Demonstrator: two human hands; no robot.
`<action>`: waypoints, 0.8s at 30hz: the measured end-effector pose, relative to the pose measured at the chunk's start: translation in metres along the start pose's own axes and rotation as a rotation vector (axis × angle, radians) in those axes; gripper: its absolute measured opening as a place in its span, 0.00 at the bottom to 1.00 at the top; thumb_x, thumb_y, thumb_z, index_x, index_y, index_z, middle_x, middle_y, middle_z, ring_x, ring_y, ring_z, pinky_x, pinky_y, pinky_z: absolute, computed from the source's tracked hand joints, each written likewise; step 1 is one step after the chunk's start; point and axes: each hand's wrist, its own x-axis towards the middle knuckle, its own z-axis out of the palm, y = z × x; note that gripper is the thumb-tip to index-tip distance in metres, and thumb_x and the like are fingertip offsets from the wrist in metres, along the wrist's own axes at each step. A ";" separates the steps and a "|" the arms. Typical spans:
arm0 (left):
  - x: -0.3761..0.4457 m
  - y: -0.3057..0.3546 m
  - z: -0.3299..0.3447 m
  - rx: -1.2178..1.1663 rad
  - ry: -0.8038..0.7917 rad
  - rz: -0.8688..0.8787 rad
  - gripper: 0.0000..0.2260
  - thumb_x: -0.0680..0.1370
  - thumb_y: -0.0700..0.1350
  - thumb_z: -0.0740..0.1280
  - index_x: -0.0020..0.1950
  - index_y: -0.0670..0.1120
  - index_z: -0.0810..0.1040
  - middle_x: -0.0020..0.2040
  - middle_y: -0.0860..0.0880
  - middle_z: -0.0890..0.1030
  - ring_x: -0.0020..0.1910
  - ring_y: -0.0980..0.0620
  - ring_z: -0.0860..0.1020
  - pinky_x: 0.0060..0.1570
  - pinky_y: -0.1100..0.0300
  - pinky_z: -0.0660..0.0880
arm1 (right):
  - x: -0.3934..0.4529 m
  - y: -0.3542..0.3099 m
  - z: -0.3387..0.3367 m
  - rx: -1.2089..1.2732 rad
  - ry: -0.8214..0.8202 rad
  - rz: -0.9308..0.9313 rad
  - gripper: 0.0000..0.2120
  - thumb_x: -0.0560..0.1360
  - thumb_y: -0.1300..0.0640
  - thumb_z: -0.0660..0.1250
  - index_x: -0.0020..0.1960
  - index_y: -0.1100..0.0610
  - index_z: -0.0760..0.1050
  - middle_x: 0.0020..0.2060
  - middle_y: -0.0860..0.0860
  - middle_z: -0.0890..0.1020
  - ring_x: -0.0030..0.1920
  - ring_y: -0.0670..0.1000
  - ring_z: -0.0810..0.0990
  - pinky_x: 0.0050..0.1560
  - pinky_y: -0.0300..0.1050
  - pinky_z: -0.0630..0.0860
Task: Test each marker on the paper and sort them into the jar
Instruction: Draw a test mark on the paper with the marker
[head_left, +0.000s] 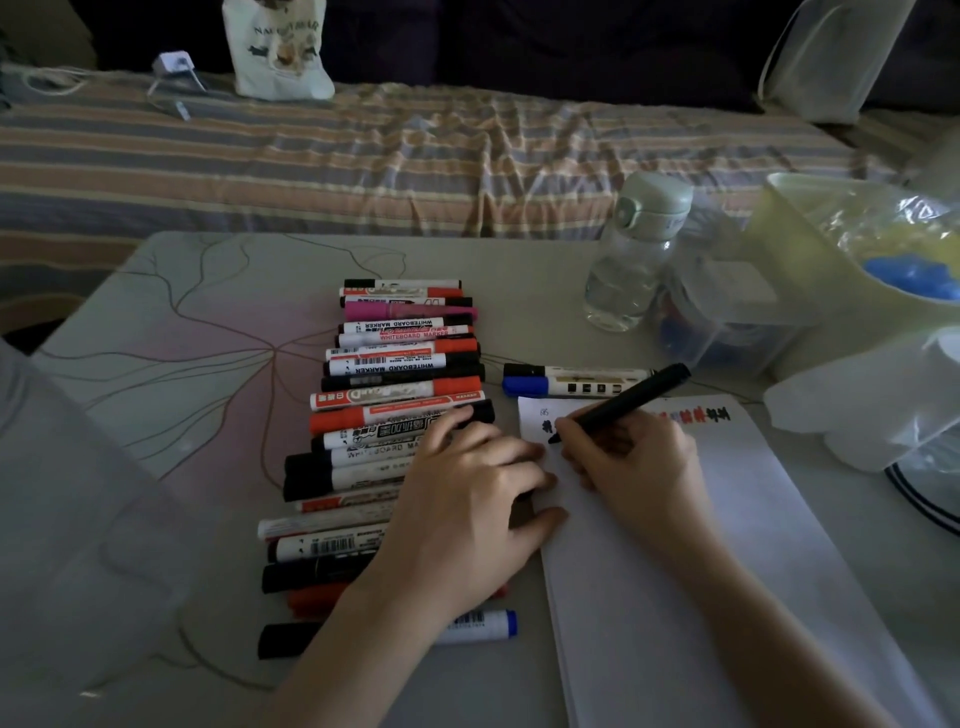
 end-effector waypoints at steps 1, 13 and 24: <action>0.000 0.000 0.000 -0.002 -0.002 -0.002 0.14 0.72 0.60 0.65 0.50 0.57 0.85 0.55 0.60 0.82 0.56 0.57 0.77 0.69 0.50 0.62 | 0.000 0.001 0.001 -0.007 -0.002 -0.005 0.05 0.73 0.49 0.73 0.42 0.51 0.82 0.31 0.45 0.84 0.30 0.40 0.81 0.34 0.31 0.77; 0.001 0.000 -0.001 0.007 -0.022 -0.010 0.13 0.72 0.60 0.66 0.50 0.57 0.85 0.54 0.60 0.83 0.55 0.57 0.77 0.68 0.49 0.63 | -0.001 0.005 0.002 -0.013 0.017 -0.063 0.03 0.73 0.51 0.73 0.43 0.49 0.82 0.33 0.44 0.84 0.34 0.39 0.82 0.38 0.33 0.78; 0.000 0.003 -0.005 0.017 -0.045 -0.021 0.13 0.72 0.58 0.64 0.50 0.56 0.85 0.55 0.60 0.82 0.55 0.57 0.77 0.69 0.50 0.62 | -0.001 0.007 0.003 -0.002 0.039 -0.072 0.04 0.73 0.51 0.73 0.45 0.51 0.83 0.34 0.43 0.84 0.35 0.38 0.82 0.37 0.29 0.76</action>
